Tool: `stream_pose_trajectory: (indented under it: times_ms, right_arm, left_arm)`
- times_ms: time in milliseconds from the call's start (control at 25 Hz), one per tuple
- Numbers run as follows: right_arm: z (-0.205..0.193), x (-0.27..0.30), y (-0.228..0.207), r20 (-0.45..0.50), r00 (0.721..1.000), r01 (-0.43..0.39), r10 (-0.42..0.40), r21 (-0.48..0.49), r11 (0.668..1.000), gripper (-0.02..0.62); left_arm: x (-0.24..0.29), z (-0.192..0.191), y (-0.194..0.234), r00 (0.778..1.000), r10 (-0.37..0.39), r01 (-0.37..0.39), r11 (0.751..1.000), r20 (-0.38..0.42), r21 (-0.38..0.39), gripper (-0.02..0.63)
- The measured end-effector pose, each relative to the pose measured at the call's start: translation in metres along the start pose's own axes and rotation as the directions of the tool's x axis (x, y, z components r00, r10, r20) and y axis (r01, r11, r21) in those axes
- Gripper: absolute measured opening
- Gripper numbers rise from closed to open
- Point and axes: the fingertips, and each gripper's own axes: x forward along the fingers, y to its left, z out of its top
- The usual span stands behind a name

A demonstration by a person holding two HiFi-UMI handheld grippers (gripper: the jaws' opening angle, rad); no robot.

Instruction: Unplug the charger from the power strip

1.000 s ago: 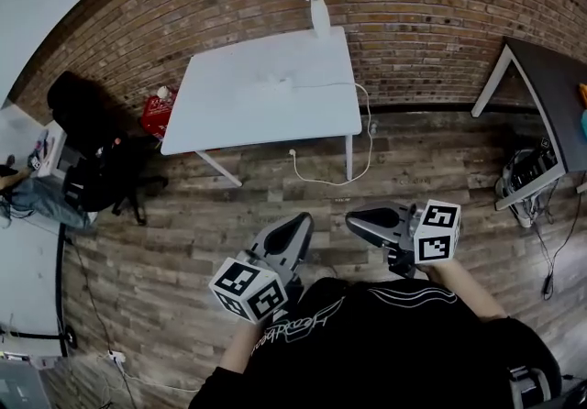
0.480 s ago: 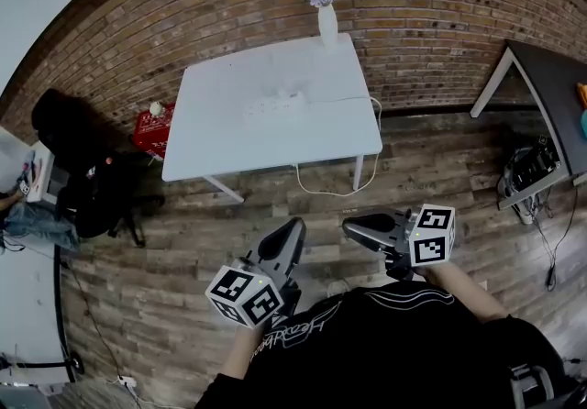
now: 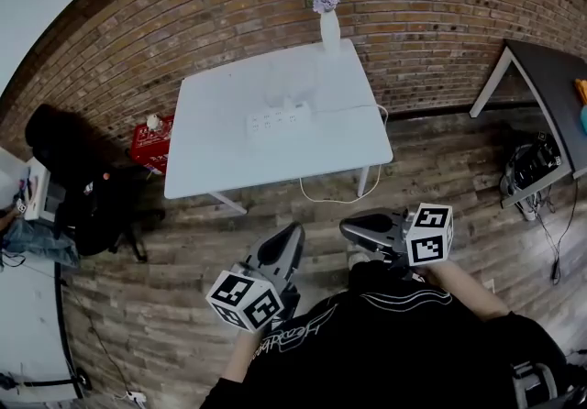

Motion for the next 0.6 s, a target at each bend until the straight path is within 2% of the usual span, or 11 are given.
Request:
stream_pose_trajectory:
  times_ms: [360,600]
  right_arm:
    - [0.035,0.021,-0.066,0.032,1.0,0.0,-0.001,0.035,0.999,-0.002]
    - [0.082,0.042,-0.125,0.03,0.999,-0.013,0.012,0.035,0.999,-0.002]
  left_arm:
    - [0.047,0.02,0.053,0.999,0.025,-0.025,1.0,-0.027,-0.012,0.005]
    - [0.099,0.054,0.1,0.998,0.048,-0.048,0.999,-0.031,-0.011,0.005]
